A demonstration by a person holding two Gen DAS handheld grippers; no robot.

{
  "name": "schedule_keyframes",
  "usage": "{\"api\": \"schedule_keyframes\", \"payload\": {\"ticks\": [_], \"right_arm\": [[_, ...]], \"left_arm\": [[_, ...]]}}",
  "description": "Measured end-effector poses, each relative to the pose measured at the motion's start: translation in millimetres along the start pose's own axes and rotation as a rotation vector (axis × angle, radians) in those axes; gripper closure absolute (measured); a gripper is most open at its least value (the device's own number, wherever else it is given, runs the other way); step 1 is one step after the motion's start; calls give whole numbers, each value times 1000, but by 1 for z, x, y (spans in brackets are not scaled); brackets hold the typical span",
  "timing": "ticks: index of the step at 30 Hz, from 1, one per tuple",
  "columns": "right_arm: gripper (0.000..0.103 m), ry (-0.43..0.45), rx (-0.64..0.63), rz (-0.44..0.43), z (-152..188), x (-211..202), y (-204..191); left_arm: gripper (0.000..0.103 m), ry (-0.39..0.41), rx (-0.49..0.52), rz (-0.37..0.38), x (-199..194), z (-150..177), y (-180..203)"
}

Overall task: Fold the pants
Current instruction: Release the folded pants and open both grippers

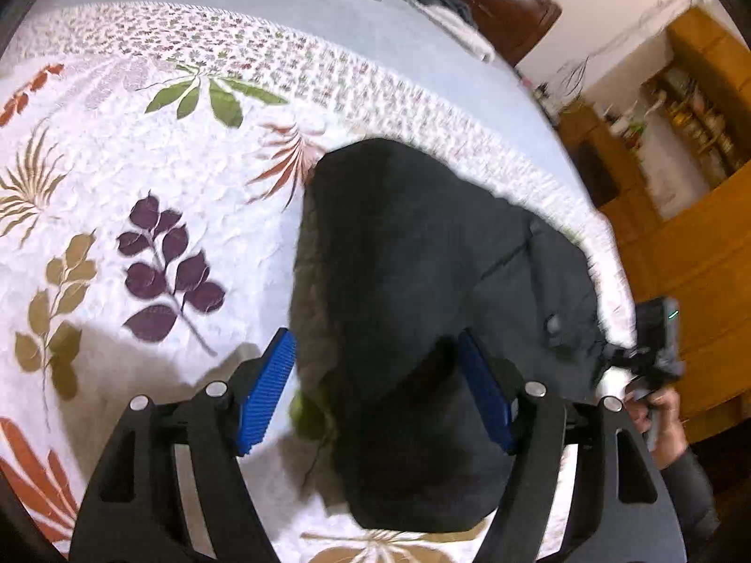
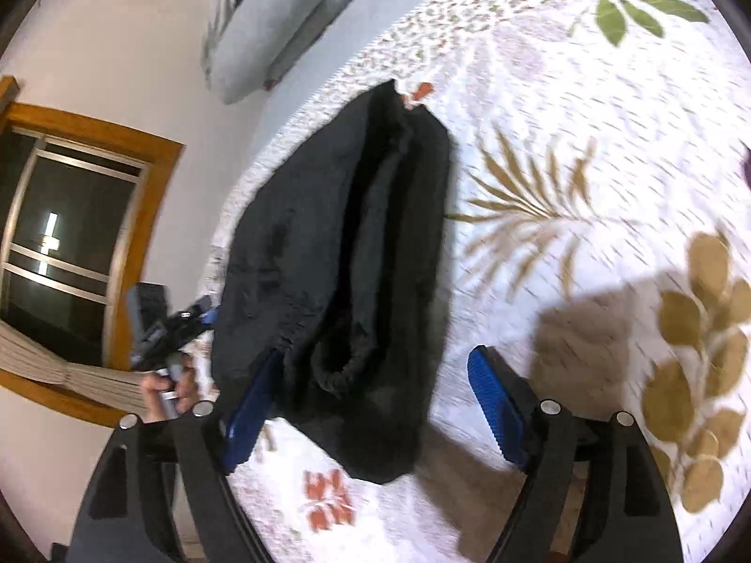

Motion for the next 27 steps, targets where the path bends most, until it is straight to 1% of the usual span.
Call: {"api": "schedule_keyframes", "payload": {"ticks": [2,4,5,6,7,8,9,11,13,15,17,18,21,24,25,27], "right_arm": [[21,13,-2,24,0,2,-5],[19,26,22,18,2,-1,-11],[18,36,33,14,4,-6,-13],[18,49,37,9,7,-12,-14],[18,80,45,-13,11,-22,-18],[18,107,52,-36,17,-32,-21],[16,127,57,-46,25,-39,-20],[11,198,57,-33,48,-60,-24],[11,242,42,-15,71,-75,-25],[10,302,32,28,99,-90,-27],[10,342,18,35,121,-102,-29],[10,364,18,46,133,-109,-31],[7,449,17,74,178,-137,-36],[4,504,-14,129,213,-153,-48],[4,521,-30,154,228,-159,-52],[4,540,-36,182,247,-169,-56]], "left_arm": [[29,-18,-7,-29,6,7,-2],[28,-22,-42,-17,7,9,-4],[28,-10,-62,-3,4,10,-6],[25,23,-92,17,-6,10,-8],[15,52,-112,31,-14,12,-10],[11,87,-136,44,-24,14,-12],[11,118,-158,49,-35,17,-14],[11,151,-171,54,-59,32,-14],[11,176,-166,50,-77,47,-11],[10,201,-159,37,-93,63,-6],[9,240,-152,26,-113,80,3],[8,262,-145,12,-126,90,10],[7,281,-120,-31,-149,112,29],[6,286,-83,-85,-169,134,52],[4,293,-69,-106,-177,143,61],[3,301,-48,-151,-189,159,76]]}}
Point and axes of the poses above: each gripper's, at about its wrist camera, not at the fingertips, and x roughly the way its jaws point, y to its right, z to its underside, the point moved 3 cm from there along x, roughly the way its jaws point, and after that the axes turned 8 degrees about x, right-handed, at the moved point
